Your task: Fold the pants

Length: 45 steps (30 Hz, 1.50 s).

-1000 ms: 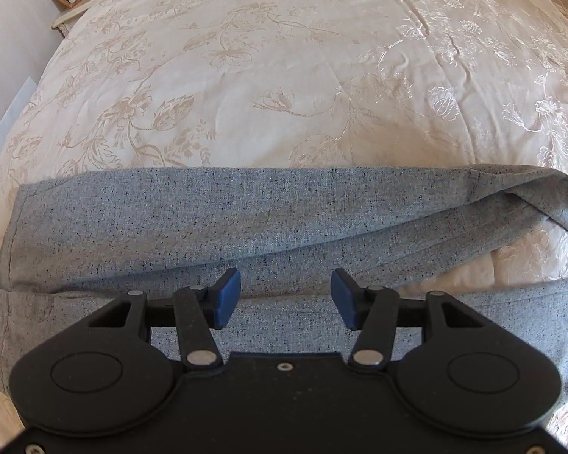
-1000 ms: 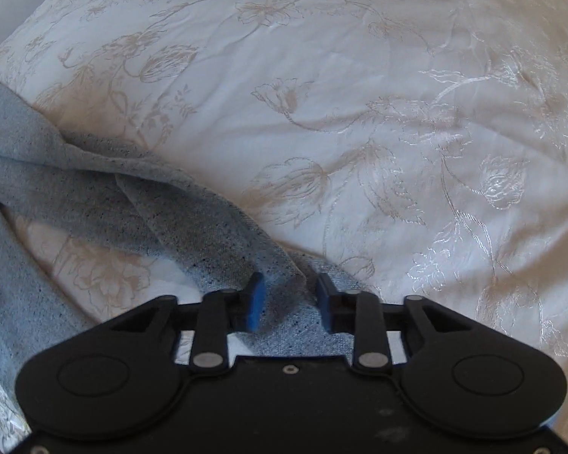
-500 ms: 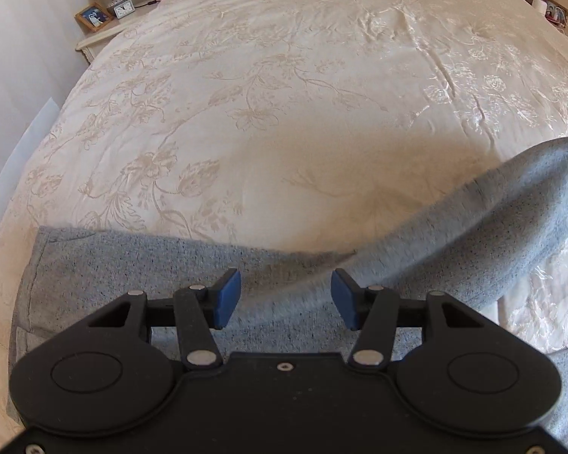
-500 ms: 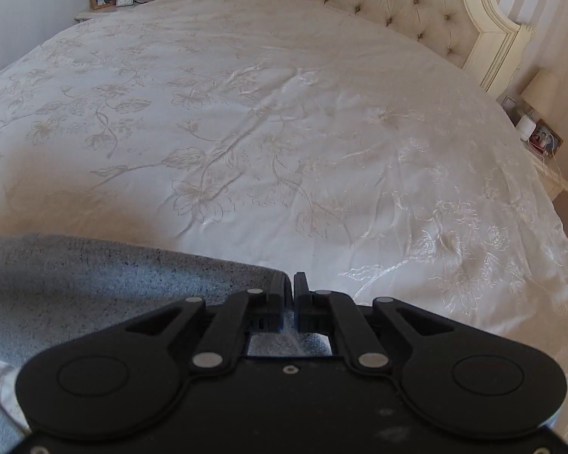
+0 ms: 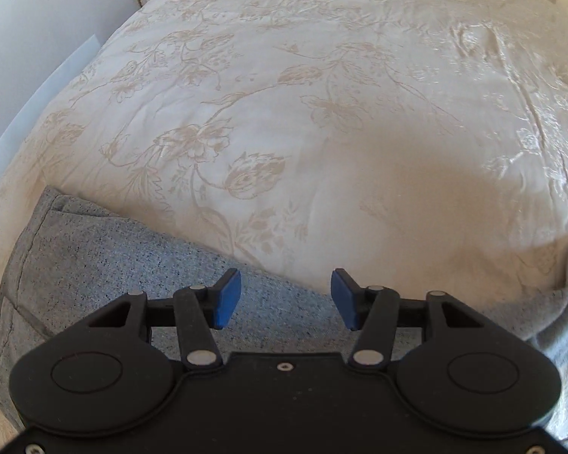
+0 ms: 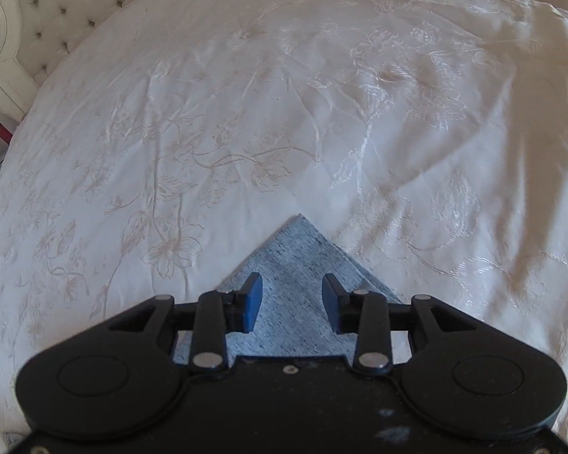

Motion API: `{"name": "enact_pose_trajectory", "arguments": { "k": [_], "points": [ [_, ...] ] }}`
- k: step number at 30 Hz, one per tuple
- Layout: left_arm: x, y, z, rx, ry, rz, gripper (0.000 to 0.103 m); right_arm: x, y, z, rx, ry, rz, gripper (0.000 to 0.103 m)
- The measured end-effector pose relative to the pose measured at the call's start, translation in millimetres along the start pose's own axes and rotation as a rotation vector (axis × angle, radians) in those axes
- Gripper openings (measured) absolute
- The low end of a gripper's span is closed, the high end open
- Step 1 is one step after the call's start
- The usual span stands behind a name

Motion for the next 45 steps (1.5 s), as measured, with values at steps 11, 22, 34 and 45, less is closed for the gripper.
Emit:
{"name": "enact_pose_trajectory", "arguments": {
  "k": [11,22,34,45],
  "points": [
    [-19,-19,-37,0.027,-0.015,-0.050,0.060,-17,-110,-61,-0.226,0.077,-0.130,0.035],
    [1,-39,-64,-0.003,-0.008,-0.111,0.059,-52,-3,-15,-0.153,-0.092,-0.036,0.004],
    [24,-96,-41,-0.035,0.015,-0.340,0.059,-112,97,57,-0.135,-0.206,0.031,0.001],
    [8,-136,-22,0.081,-0.002,-0.452,0.072,-118,87,43,-0.035,-0.242,0.026,0.029]
  ]
}}
Point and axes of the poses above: each gripper's, at about its wrist camera, not at the fingertips, and y roughly against the way its jaws point, z to its right, x to its top, the point moved 7 cm from there along -y, roughly the way its jaws point, and after that the axes turned 10 degrees about x, right-handed, at the moved point
